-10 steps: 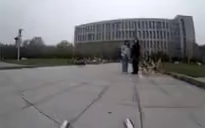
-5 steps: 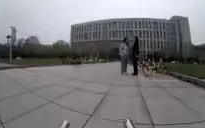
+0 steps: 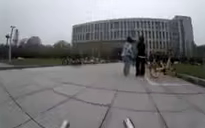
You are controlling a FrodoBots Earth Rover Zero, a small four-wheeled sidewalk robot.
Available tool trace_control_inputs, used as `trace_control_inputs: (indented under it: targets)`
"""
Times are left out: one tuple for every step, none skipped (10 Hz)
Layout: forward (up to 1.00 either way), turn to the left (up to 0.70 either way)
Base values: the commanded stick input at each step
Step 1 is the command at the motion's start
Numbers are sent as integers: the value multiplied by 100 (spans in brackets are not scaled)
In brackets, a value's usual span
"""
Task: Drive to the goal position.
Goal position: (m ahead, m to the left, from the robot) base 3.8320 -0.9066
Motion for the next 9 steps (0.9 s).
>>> trace_control_inputs:
  targets:
    - [100, 2]
    - [100, 2]
    - [100, 2]
    - [100, 2]
    - [100, 2]
    - [100, -38]
    - [100, -38]
    - [100, -38]
    - [100, -38]
